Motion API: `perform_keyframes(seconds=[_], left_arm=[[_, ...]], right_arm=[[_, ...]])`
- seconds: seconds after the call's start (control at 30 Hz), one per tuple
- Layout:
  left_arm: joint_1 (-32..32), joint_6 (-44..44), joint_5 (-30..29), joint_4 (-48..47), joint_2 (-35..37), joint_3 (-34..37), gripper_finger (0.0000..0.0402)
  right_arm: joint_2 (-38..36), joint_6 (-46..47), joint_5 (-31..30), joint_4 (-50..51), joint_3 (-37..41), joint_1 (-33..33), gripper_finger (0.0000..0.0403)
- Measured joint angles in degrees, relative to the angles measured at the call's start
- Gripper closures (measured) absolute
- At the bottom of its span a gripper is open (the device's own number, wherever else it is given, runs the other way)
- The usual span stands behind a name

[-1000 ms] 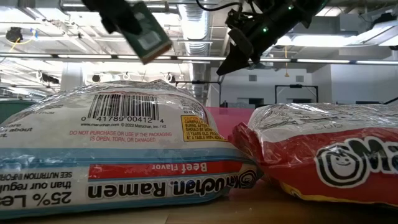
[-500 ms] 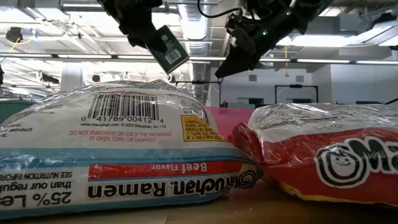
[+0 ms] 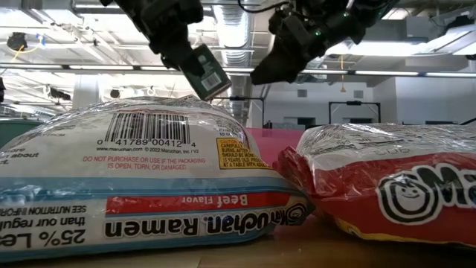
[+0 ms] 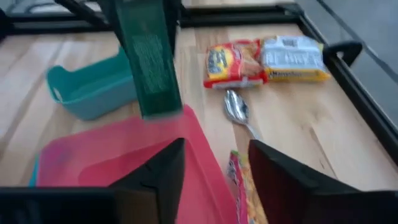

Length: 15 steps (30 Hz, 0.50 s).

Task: Pick & Place Food Item
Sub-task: Put the green seasoning can into the blue bin

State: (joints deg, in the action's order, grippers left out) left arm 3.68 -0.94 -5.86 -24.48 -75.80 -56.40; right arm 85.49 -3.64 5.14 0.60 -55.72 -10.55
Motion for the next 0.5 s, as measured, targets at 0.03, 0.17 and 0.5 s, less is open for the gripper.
perform_keyframes(seconds=[0.03,0.17,0.5], left_arm=[[0.00,0.48,0.08,0.54,-0.54,0.00,0.0284],[0.00,0.94,1.39,2.03,-2.60,0.00,0.0277],[-0.42,0.95,3.93,8.26,-3.94,0.02,0.0278]], right_arm=[[0.00,-0.17,0.42,-0.68,0.00,0.33,0.0219],[0.00,-2.86,1.27,-1.26,0.00,2.41,0.0182],[0.00,-1.01,1.17,-1.71,0.00,5.36,0.0168]])
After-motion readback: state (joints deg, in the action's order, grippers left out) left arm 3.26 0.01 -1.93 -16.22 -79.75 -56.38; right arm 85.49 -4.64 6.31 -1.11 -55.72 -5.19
